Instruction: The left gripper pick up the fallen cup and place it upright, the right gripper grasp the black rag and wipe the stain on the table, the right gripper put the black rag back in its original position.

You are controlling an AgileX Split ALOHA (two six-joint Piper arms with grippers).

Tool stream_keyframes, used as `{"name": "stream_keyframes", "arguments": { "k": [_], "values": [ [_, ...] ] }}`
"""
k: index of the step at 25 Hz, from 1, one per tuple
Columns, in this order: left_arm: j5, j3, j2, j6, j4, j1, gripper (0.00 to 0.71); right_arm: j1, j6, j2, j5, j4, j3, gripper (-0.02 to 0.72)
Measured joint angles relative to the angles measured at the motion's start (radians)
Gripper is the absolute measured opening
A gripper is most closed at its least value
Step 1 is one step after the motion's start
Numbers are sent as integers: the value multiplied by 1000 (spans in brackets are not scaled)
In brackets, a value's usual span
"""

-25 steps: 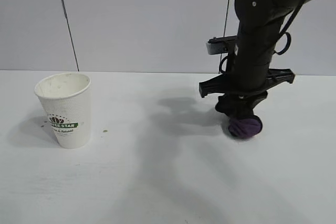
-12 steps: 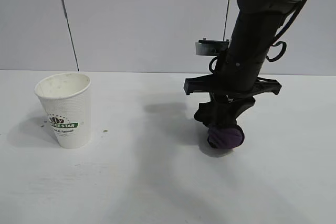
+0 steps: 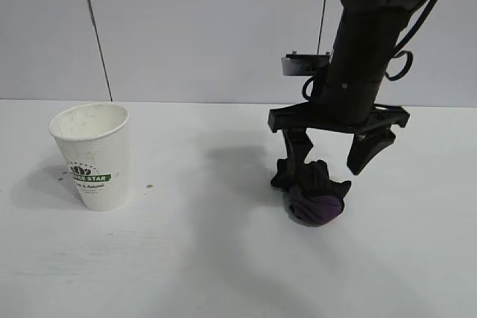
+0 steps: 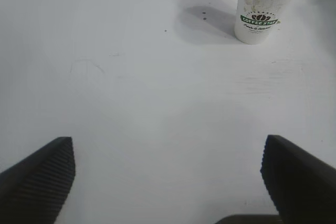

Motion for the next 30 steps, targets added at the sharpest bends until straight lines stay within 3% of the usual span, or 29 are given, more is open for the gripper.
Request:
{"name": "stream_keyframes", "arguments": {
  "k": [3,6,8,12,17,22,25,30],
  "values": [
    [0,0,0,0,0,0,694,-31,124,-64,61,-248,0,547],
    [0,0,0,0,0,0,694,-107,214,-127,131,-421,0,547],
    [0,0,0,0,0,0,694,-171,234,-177,155,-463,0,547],
    [0,0,0,0,0,0,694,-324,238,-316,175,-472,0,546],
    [0,0,0,0,0,0,694,-517,183,-527,211,-464,0,545],
    [0,0,0,0,0,0,694,-629,148,-763,225,-385,0,545],
    [0,0,0,0,0,0,694,-628,110,-930,232,-288,0,545],
    [0,0,0,0,0,0,694,-628,-18,-1183,250,-22,0,545]
  ]
}}
